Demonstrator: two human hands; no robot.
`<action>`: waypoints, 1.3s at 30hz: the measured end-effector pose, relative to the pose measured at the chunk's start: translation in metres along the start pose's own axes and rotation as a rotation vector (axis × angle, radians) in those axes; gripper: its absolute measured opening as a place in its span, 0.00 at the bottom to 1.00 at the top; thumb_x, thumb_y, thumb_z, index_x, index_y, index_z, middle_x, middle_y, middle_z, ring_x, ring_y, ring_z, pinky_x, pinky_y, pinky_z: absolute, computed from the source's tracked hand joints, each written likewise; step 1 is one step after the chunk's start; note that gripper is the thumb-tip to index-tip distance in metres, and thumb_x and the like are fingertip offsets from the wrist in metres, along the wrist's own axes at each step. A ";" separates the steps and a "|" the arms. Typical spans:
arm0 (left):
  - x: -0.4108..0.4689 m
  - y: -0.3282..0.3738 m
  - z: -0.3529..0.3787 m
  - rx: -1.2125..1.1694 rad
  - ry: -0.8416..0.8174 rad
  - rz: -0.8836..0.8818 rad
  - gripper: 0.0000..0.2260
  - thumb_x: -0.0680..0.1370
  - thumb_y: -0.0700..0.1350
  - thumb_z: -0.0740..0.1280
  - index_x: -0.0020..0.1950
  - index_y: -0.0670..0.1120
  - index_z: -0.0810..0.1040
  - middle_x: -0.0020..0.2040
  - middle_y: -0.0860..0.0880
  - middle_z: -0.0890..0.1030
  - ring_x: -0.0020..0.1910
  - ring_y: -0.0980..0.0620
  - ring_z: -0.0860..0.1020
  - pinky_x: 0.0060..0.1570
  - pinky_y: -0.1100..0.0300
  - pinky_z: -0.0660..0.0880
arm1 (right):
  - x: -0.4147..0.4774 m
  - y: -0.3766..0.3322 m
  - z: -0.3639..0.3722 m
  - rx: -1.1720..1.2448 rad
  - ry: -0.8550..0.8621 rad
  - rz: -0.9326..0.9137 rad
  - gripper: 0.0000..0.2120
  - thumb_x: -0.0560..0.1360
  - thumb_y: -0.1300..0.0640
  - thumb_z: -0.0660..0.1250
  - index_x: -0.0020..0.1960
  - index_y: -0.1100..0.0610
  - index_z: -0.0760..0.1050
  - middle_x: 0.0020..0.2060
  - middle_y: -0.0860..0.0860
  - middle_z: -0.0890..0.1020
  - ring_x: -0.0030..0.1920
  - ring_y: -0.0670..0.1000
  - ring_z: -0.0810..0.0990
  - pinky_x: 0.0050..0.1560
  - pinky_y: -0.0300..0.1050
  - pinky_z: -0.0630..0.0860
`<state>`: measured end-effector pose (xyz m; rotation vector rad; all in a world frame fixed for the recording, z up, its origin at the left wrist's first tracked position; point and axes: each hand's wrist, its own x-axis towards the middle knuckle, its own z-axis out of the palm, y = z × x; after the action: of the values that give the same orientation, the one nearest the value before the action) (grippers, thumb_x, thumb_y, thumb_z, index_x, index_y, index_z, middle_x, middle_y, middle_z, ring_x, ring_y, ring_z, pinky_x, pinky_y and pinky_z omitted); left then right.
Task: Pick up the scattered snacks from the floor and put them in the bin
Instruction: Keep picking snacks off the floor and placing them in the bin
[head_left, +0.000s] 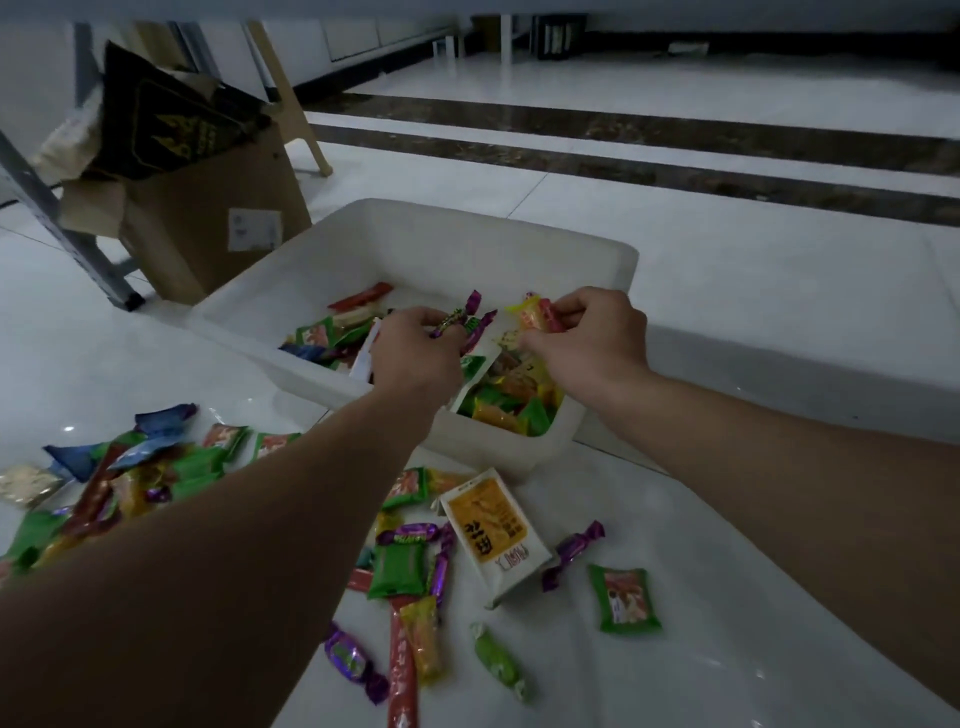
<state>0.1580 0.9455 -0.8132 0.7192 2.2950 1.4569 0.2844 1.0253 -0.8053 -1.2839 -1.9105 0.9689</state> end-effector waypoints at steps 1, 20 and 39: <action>0.003 -0.003 0.002 0.023 -0.008 0.006 0.09 0.77 0.45 0.67 0.55 0.45 0.81 0.49 0.46 0.81 0.41 0.50 0.77 0.40 0.59 0.73 | 0.003 0.001 0.002 0.012 -0.003 0.004 0.16 0.65 0.53 0.78 0.50 0.54 0.79 0.46 0.49 0.81 0.45 0.47 0.80 0.42 0.37 0.76; -0.033 -0.039 -0.067 0.202 0.000 0.209 0.19 0.78 0.49 0.67 0.69 0.51 0.73 0.67 0.53 0.75 0.66 0.53 0.71 0.65 0.57 0.69 | -0.045 -0.009 0.023 -0.111 -0.137 -0.261 0.18 0.75 0.51 0.69 0.64 0.56 0.76 0.56 0.49 0.80 0.56 0.47 0.77 0.61 0.44 0.74; -0.145 -0.085 -0.139 0.358 -0.085 0.068 0.22 0.78 0.54 0.65 0.72 0.54 0.68 0.71 0.50 0.71 0.69 0.50 0.68 0.66 0.51 0.67 | -0.162 -0.018 0.039 -0.243 -0.417 -0.331 0.27 0.75 0.43 0.67 0.70 0.52 0.69 0.65 0.49 0.73 0.65 0.51 0.71 0.65 0.47 0.70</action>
<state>0.1841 0.7292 -0.8307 0.9451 2.5135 1.0262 0.2969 0.8601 -0.8271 -0.8897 -2.5305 0.8990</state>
